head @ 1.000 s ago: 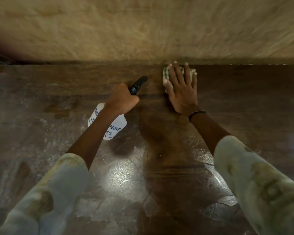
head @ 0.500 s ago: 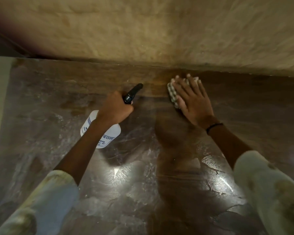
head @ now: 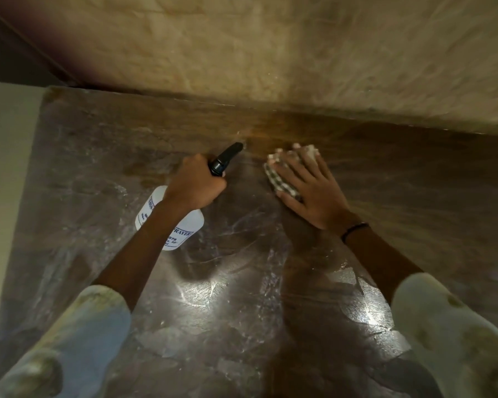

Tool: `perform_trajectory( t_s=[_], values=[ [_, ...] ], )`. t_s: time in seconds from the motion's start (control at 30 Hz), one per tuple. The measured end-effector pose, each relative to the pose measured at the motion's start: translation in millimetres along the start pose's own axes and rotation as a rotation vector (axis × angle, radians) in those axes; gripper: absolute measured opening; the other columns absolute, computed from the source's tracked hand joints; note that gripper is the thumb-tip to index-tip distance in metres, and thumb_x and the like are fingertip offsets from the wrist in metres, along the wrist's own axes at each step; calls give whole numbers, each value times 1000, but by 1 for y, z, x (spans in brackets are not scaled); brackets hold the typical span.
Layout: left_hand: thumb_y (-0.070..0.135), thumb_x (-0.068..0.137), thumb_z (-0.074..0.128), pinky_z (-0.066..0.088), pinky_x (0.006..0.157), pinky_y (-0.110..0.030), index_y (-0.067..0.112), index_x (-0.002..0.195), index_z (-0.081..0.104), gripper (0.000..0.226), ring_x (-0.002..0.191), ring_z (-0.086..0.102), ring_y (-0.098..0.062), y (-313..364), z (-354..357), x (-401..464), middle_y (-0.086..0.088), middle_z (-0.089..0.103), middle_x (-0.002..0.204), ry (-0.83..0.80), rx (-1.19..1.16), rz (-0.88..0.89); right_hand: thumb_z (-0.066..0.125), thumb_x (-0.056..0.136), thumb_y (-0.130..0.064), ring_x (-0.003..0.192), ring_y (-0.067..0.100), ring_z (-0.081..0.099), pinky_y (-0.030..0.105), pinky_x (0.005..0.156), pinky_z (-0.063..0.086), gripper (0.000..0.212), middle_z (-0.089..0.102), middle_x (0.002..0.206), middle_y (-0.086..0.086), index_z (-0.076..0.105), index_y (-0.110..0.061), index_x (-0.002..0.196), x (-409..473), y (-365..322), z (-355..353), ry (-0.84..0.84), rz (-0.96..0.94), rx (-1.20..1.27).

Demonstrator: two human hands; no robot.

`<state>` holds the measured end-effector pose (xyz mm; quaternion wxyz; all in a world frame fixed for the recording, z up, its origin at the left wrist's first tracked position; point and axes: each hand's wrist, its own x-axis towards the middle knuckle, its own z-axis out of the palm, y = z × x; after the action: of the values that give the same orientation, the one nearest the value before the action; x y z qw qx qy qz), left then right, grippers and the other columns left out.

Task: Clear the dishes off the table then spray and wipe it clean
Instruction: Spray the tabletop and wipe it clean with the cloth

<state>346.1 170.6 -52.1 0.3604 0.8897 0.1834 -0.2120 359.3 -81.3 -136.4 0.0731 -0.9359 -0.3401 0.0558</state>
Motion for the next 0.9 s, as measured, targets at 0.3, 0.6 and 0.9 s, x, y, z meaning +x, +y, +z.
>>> perform_trajectory(
  t_s=[0.3,0.6,0.9],
  values=[
    [15,77,62,54,78,-46,15,94,68,18,79,64,-30,-11,-3,3,-12,68,87,-1,19,11,30,99,-54,149,34,13,60,117,5,62,24,159,13,23,-28,155,81,-20,-5,32,487,115],
    [13,82,62,36,53,-27,5,82,65,9,57,54,-29,-24,-8,-10,-8,55,59,-4,2,4,32,102,-48,149,30,19,51,120,15,53,29,159,7,33,-27,151,32,-39,7,-24,-195,-5],
    [13,83,63,41,53,-27,7,91,66,11,56,56,-21,-50,-11,-26,-4,58,64,33,-54,-2,30,100,-47,151,31,10,55,118,14,57,19,162,4,26,-28,154,121,-52,2,30,281,66]
  ],
)
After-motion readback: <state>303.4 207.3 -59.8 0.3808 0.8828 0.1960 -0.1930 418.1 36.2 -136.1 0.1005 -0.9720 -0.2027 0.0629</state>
